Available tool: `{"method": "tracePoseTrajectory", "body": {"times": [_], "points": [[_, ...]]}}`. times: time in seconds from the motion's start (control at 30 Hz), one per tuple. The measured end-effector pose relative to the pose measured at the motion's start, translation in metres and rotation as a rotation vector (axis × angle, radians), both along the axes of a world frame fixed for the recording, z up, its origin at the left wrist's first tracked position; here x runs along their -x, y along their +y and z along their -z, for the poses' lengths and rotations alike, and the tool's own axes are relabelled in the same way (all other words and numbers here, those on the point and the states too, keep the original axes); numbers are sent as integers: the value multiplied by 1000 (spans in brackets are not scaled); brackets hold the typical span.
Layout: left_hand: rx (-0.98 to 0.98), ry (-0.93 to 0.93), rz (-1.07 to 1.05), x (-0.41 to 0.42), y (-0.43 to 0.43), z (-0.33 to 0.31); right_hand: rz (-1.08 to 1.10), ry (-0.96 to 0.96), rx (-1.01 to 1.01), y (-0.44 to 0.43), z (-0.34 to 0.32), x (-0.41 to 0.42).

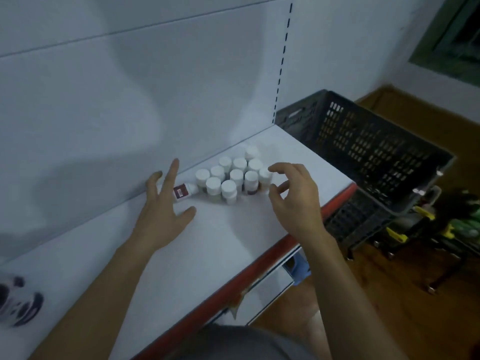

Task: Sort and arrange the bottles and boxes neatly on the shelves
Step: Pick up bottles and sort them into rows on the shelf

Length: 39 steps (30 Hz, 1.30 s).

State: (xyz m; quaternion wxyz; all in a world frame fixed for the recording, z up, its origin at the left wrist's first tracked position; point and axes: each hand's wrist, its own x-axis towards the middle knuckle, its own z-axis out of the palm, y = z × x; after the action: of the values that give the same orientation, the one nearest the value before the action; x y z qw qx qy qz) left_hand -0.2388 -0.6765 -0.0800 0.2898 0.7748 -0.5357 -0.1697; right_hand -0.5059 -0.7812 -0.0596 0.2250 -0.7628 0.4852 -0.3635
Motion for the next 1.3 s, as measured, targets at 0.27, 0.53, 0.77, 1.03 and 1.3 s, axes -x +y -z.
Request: {"method": "tracePoseTrajectory", "body": {"times": [0.27, 0.53, 0.77, 1.03, 1.3], "points": [[-172, -291, -141, 31, -24, -2, -280, 73, -94, -52, 10, 7], [71, -7, -558, 78, 41, -7, -425, -89, -174, -73, 23, 12], [377, 11, -883, 97, 122, -36, -403, -428, -37, -30, -5, -14], [385, -207, -1156, 120, 279, -45, -732, -385, -19, 86, -24, -112], [294, -235, -1518, 125, 518, -32, -1169, -266, -164, 305, -24, -206]]}}
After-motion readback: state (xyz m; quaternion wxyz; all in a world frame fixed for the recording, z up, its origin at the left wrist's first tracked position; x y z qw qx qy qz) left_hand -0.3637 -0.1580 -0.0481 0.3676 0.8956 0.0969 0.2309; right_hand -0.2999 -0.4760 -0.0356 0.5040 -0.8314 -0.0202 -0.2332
